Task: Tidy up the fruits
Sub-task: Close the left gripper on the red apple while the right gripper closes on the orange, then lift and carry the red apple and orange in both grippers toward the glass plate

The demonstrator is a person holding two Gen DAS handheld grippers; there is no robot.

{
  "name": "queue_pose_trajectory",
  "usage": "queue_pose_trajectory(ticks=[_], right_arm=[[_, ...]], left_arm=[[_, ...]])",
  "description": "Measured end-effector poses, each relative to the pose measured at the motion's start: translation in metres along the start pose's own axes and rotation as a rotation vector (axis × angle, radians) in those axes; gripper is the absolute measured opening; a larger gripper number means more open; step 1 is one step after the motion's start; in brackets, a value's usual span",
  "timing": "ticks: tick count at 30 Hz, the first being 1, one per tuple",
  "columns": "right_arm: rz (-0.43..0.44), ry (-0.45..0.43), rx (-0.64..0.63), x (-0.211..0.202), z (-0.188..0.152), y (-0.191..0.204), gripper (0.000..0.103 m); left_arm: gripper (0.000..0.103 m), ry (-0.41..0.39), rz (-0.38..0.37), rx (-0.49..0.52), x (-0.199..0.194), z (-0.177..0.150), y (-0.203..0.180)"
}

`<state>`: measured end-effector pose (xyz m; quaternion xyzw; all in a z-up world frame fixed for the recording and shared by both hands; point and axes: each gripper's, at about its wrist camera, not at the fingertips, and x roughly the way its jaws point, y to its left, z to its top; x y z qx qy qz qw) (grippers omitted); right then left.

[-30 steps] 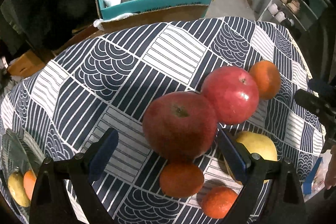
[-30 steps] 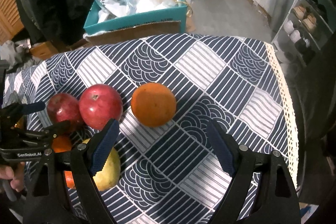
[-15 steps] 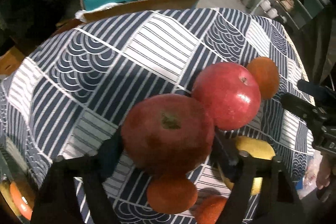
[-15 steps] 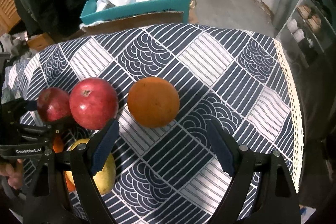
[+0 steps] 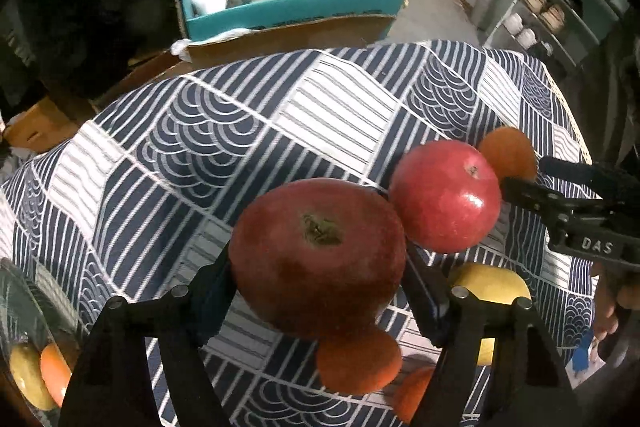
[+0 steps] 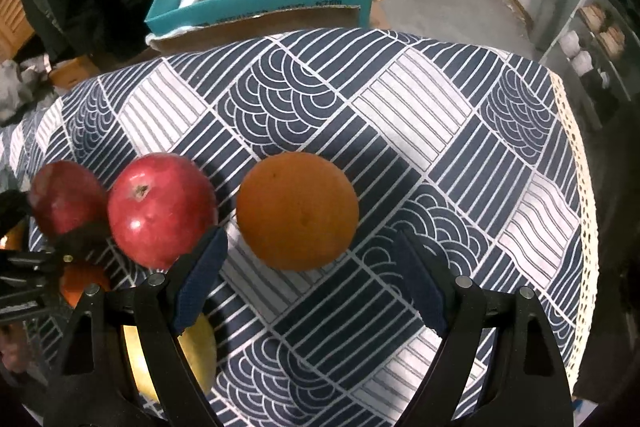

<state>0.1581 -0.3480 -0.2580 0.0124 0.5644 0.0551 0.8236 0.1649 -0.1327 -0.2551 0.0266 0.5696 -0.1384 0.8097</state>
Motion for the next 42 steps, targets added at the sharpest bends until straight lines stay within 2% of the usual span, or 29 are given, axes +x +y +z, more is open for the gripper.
queue_pose_trajectory(ticks=[10, 17, 20, 25, 34, 42], right_arm=[[0.031, 0.029, 0.037, 0.021, 0.008, -0.003, 0.084], [0.062, 0.038, 0.052, 0.029, 0.009, -0.003, 0.073], [0.048, 0.033, 0.03, 0.029, 0.009, 0.001, 0.068], [0.035, 0.02, 0.024, 0.027, 0.007, 0.003, 0.065], [-0.011, -0.057, 0.022, 0.0, 0.006, 0.003, 0.065], [-0.012, -0.131, 0.003, -0.035, 0.006, 0.012, 0.065]], left_arm=[[0.077, -0.013, 0.006, -0.037, -0.006, -0.001, 0.015], [0.077, -0.02, 0.007, -0.032, -0.01, -0.002, 0.014], [0.077, -0.023, 0.008, -0.032, -0.012, -0.002, 0.014], [0.077, -0.032, 0.011, -0.034, -0.018, -0.004, 0.014], [0.077, -0.072, 0.015, -0.038, -0.039, -0.005, 0.015], [0.077, -0.11, 0.019, -0.038, -0.063, -0.009, 0.013]])
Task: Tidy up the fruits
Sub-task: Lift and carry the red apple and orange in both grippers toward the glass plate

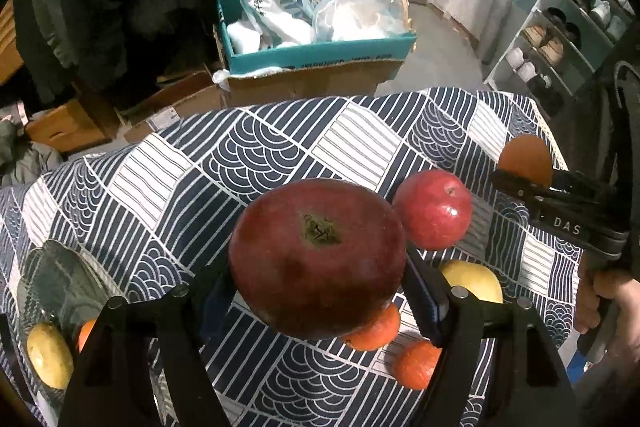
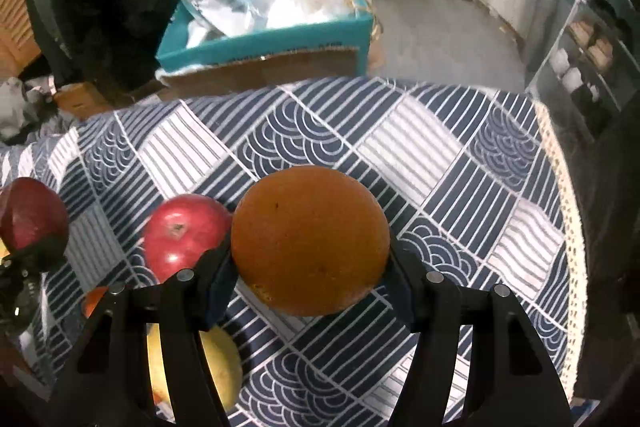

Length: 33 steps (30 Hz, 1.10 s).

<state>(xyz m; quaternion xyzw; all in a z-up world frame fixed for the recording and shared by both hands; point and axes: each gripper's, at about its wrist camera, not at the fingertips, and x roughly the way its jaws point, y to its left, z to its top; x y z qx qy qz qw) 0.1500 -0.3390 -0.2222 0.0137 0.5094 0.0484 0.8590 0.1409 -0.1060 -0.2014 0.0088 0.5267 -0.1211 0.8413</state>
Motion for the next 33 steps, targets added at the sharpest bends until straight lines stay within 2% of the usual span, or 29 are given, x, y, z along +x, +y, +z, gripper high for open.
queue_pose_trajectory(ticks=[13, 33], right_arm=[[0.013, -0.11, -0.026, -0.06, 0.004, 0.018, 0.065], [0.087, -0.266, -0.093, -0.152, -0.001, 0.055, 0.065]], left_arm=[[0.077, -0.082, -0.004, -0.028, -0.054, -0.006, 0.009], [0.077, -0.22, -0.011, -0.065, -0.14, -0.023, 0.022]])
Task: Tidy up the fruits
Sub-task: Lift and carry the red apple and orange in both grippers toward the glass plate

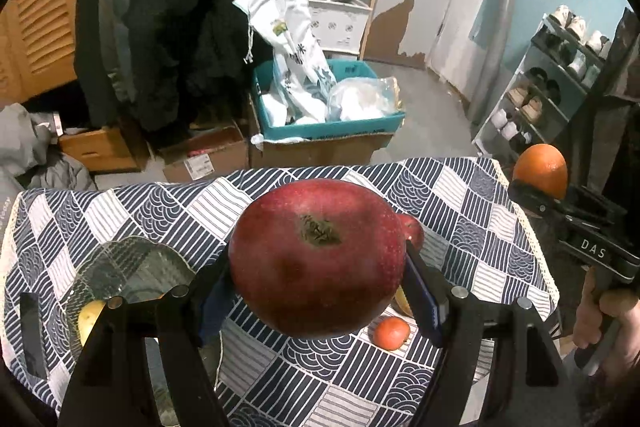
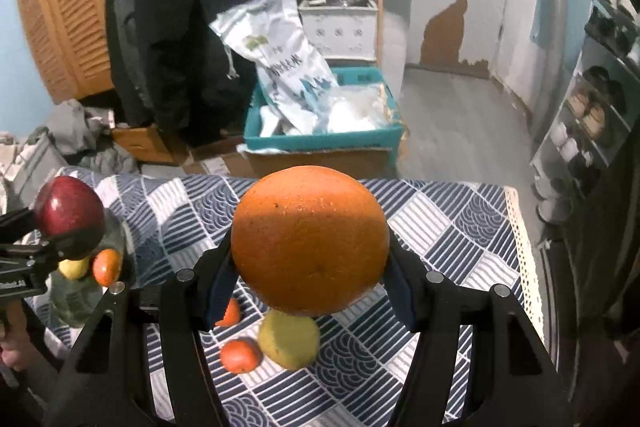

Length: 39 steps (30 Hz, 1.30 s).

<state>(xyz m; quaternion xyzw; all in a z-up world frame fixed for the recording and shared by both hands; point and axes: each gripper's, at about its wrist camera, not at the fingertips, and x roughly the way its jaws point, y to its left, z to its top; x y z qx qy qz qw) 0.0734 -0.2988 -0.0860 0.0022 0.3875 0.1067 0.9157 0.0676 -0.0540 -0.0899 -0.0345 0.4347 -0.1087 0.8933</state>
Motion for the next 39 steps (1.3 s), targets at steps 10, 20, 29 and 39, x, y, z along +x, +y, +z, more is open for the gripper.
queue_pose_trajectory(ticks=[10, 20, 29, 39], right_arm=[[0.048, -0.055, -0.047, -0.028, 0.003, 0.023, 0.065], [0.094, -0.074, -0.086, -0.036, 0.007, 0.047, 0.065], [0.144, -0.072, -0.13, -0.032, 0.01, 0.081, 0.065], [0.209, -0.036, -0.187, -0.015, 0.011, 0.126, 0.065]], left_arm=[[0.077, -0.053, 0.013, -0.001, -0.028, -0.003, 0.007], [0.077, -0.079, 0.027, -0.004, -0.046, -0.008, 0.018], [0.077, -0.106, 0.061, -0.025, -0.062, -0.016, 0.037], [0.077, -0.094, 0.105, -0.076, -0.066, -0.028, 0.073]])
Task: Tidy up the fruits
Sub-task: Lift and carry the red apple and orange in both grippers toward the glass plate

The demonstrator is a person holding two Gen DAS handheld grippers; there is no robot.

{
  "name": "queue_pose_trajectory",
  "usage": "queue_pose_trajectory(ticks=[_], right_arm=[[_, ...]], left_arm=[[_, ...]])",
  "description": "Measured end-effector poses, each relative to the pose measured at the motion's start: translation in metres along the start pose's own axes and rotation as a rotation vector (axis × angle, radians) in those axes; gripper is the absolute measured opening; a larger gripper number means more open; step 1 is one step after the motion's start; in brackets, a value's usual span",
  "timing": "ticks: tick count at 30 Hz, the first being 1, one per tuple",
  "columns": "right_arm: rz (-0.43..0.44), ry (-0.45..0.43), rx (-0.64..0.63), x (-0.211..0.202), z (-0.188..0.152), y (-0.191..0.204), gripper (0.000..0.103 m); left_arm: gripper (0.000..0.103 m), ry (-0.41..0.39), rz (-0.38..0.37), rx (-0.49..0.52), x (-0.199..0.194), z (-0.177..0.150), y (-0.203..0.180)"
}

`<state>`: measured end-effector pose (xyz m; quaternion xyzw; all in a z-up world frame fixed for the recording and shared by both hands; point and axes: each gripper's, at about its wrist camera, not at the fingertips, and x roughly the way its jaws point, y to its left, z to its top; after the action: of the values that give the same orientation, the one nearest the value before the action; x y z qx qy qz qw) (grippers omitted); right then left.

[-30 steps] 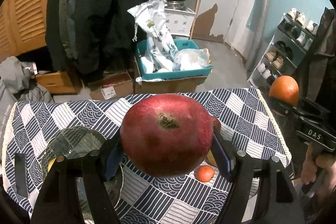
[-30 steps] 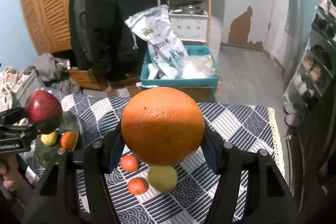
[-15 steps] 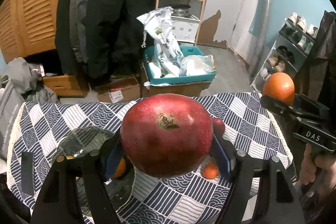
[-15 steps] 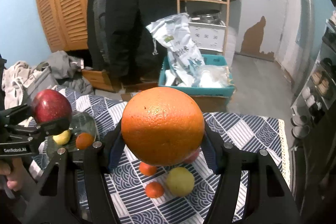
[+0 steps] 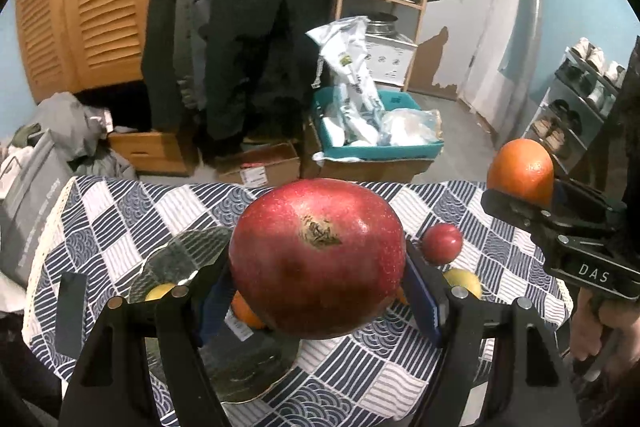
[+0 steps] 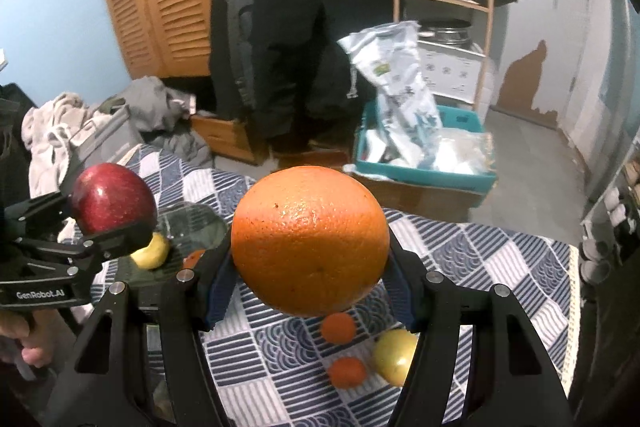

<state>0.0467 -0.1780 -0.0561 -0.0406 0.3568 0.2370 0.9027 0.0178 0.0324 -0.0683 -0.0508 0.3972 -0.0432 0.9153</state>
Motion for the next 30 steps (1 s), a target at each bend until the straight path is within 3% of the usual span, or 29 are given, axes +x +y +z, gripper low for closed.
queue_pose_trajectory(ticks=[21, 30], right_arm=[[0.121, 0.086, -0.099, 0.066, 0.014, 0.087, 0.065], [0.165, 0.144, -0.128, 0.101, 0.01, 0.117, 0.065]], left_arm=[[0.077, 0.054, 0.116, -0.133, 0.009, -0.032, 0.092], [0.077, 0.114, 0.159, -0.174, 0.022, -0.051, 0.12]])
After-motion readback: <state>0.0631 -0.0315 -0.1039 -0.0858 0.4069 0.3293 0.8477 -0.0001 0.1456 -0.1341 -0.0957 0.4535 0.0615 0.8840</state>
